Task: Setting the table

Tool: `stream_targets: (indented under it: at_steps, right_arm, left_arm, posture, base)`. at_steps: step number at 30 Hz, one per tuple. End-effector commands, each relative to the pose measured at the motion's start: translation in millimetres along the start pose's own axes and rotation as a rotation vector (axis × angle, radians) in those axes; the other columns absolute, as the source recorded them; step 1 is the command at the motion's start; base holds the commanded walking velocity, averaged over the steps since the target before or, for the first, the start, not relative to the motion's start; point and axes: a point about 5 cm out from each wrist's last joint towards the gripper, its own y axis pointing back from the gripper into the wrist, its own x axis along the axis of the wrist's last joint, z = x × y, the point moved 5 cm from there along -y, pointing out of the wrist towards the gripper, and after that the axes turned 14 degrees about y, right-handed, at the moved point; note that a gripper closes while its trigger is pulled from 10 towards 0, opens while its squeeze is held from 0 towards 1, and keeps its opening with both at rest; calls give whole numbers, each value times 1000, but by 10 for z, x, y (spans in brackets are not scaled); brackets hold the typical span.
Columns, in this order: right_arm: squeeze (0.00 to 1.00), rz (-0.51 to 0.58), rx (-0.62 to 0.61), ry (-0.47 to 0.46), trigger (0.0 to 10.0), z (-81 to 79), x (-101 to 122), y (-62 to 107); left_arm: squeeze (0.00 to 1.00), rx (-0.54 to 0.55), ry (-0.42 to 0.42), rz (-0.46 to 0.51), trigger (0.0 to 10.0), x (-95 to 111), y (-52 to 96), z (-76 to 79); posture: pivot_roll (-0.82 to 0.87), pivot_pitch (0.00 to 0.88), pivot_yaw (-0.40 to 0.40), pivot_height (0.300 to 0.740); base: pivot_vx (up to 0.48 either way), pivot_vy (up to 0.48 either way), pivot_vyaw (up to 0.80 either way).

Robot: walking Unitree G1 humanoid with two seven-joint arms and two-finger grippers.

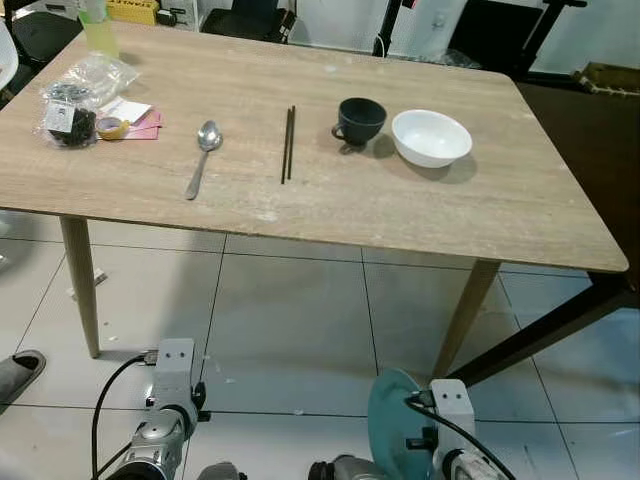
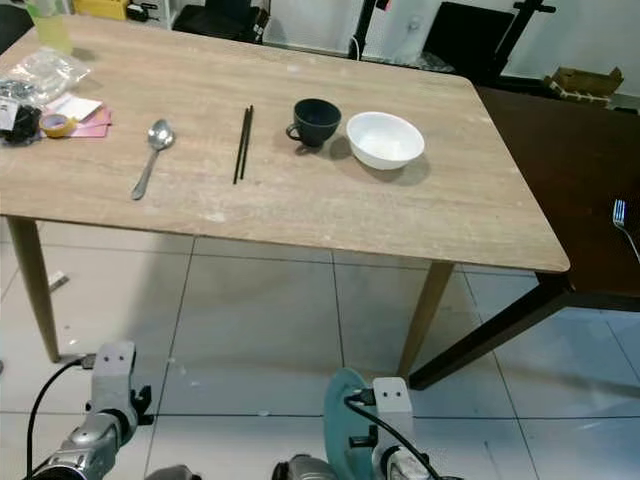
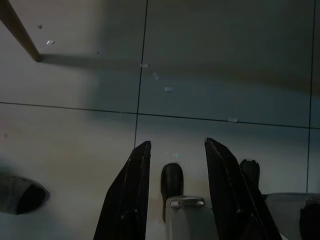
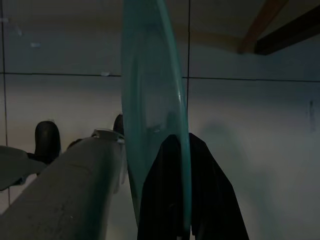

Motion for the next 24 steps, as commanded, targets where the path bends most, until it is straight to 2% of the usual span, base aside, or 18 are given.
stream_targets:
  at_steps: [1, 13, 17, 19, 20, 21, 24]
  right_arm:
    - [0, -24, -1, -15, 10000, 8, -65, 11]
    - [0, -44, 16, 0, 10000, -23, -92, 11]
    - [0, -41, 15, -2, 10000, -38, -87, 10]
    - [0, -41, 17, 1, 10000, -43, -85, 9]
    - [0, -42, 17, 2, 10000, -48, -85, 8]
    - [0, -43, 17, 1, 10000, -49, -87, 8]
    - [0, -46, 18, 9, 10000, -48, -90, 8]
  left_arm:
    - [0, 6, 7, -13, 10000, -44, 2, 18]
    - [0, -6, 40, -14, 10000, -52, -1, 71]
    - [0, -41, -24, -28, 10000, -73, -1, 140]
    - [0, -36, -21, -29, 10000, -81, 0, 138]
    - [0, -12, 31, -23, 10000, -93, 5, 110]
    - [0, -2, 42, -26, 10000, -103, 7, 92]
    - [0, 3, 38, -29, 10000, -125, 14, 76]
  posture:
    - [96, 55, -66, 740]
    - [92, 82, -71, 740]
    - [94, 81, -77, 740]
    - [94, 81, -77, 740]
    - [91, 79, -76, 740]
    - [91, 79, -76, 740]
    - [91, 81, -80, 740]
  base:
    - [0, 0, 0]
    - [0, 0, 0]
    - [0, -433, 0]
    - [0, -480, 0]
    - [0, 0, 0]
    - [0, 0, 0]
    - [0, 0, 0]
